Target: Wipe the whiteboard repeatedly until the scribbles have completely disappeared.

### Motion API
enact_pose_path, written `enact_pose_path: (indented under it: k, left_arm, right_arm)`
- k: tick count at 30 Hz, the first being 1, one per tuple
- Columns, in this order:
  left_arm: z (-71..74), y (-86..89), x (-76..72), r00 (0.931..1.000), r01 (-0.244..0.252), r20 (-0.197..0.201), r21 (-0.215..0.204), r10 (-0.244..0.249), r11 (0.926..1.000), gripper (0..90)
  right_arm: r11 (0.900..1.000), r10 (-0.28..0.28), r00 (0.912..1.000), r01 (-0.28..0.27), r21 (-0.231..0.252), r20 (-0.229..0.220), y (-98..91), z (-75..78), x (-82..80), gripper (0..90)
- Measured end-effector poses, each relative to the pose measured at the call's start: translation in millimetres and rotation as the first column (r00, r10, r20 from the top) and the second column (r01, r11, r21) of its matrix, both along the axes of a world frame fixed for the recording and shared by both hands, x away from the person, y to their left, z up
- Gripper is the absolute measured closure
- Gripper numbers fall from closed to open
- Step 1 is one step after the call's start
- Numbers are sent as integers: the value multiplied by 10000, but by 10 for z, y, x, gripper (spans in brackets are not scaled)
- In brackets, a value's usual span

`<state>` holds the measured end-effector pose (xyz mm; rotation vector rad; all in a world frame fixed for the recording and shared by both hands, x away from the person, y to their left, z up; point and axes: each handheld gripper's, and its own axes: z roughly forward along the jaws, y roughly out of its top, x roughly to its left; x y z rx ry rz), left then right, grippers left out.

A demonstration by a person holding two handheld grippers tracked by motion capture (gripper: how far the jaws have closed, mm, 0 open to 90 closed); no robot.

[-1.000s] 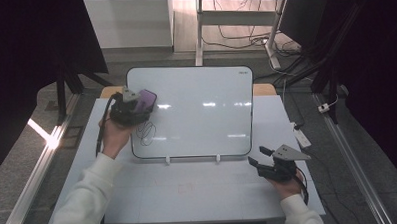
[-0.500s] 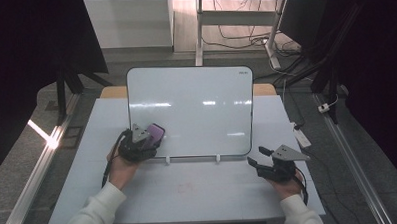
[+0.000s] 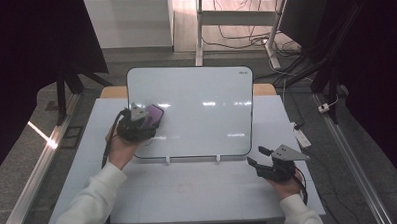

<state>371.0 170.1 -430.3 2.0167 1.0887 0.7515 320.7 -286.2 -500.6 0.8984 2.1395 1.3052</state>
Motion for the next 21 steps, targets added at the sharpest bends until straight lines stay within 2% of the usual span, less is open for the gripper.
enact_pose_path:
  k: [3,6,7,8,11,15,21]
  left_arm:
    - [91,-42,91,10000,-52,62,31,52,10000,410]
    - [60,-100,60,9996,-68,270,392,57,9992,411]
    - [39,-113,37,9998,8,218,316,-15,9995,411]
    - [8,-126,15,9998,144,113,231,-147,9996,411]
    - [-116,-195,-76,9991,420,-8,444,-420,9981,411]
    - [-273,-239,-197,9975,685,-195,423,-678,9968,411]
    - [-469,-209,-361,9951,910,-419,384,-894,9951,410]
  right_arm:
    - [10000,-15,10000,15,44,-33,-9,-3,4,373]
    - [10000,8,10000,-8,21,-42,-10,-4,1,372]
    - [10000,-10,10000,10,6,-36,-9,-3,-1,372]
    - [10000,-10,10000,10,6,-36,-9,-3,-1,372]
    - [10000,20,10000,-20,-10,-20,0,-6,1,372]
    - [10000,40,10000,-40,7,5,2,-2,-5,372]
    - [10000,-1,10000,1,2,-8,-3,-2,-4,372]
